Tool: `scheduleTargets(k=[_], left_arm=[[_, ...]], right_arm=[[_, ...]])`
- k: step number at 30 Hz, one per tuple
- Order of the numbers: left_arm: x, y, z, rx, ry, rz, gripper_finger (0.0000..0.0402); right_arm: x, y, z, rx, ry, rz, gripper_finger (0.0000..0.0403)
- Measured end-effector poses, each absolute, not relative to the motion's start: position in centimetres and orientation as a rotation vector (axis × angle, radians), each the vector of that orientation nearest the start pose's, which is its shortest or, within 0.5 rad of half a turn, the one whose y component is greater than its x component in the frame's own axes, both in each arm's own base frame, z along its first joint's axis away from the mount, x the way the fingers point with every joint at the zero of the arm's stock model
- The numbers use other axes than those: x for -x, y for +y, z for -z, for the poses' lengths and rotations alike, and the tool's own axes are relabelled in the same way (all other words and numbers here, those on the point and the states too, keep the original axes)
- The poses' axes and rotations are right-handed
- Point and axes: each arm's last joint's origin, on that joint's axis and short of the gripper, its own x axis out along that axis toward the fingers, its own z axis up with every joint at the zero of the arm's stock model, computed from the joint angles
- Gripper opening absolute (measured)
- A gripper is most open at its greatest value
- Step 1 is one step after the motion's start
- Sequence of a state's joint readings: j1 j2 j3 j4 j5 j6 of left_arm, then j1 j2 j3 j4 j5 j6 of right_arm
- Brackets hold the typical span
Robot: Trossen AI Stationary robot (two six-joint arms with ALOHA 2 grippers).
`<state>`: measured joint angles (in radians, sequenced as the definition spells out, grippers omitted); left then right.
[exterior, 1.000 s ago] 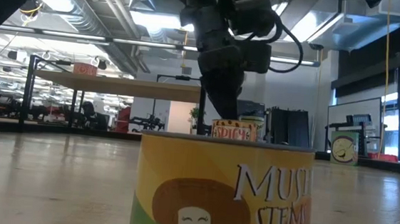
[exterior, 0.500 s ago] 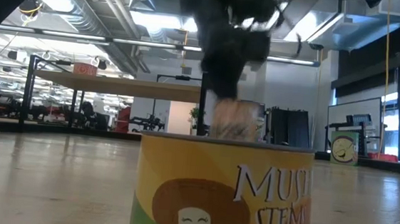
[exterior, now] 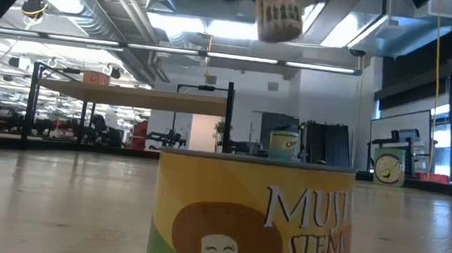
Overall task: Pick and place cans onto a shelf
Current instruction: Put the canned black beans on the shelf
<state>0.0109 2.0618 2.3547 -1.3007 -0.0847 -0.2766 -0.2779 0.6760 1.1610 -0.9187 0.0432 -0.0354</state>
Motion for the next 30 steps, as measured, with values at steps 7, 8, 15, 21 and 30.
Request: scheduleTargets(k=[7, 8, 15, 21, 30], left_arm=[[-35.5, 2.3, -41.6, 0.259, 1.025, -0.481, 0.0001], [-34.8, 2.6, -42.1, 0.255, 1.022, -0.509, 0.0001], [-31.1, 5.4, -44.6, 0.296, 0.953, -0.681, 0.0], [-28.2, 9.5, -46.1, 0.39, 0.866, -0.847, 0.0], [-24.7, 15.9, -46.4, 0.493, 0.846, -1.0, 0.0]], right_arm=[[-8.8, -2.6, -39.5, -0.022, 0.437, 0.297, 0.0087], [-8.8, -2.6, -39.5, -0.022, 0.438, 0.298, 0.0087], [-9.0, -2.7, -39.5, -0.024, 0.447, 0.297, 0.0087], [-9.2, -2.7, -39.4, -0.024, 0.454, 0.297, 0.0087], [-9.7, -2.9, -39.3, -0.025, 0.47, 0.297, 0.0087]])
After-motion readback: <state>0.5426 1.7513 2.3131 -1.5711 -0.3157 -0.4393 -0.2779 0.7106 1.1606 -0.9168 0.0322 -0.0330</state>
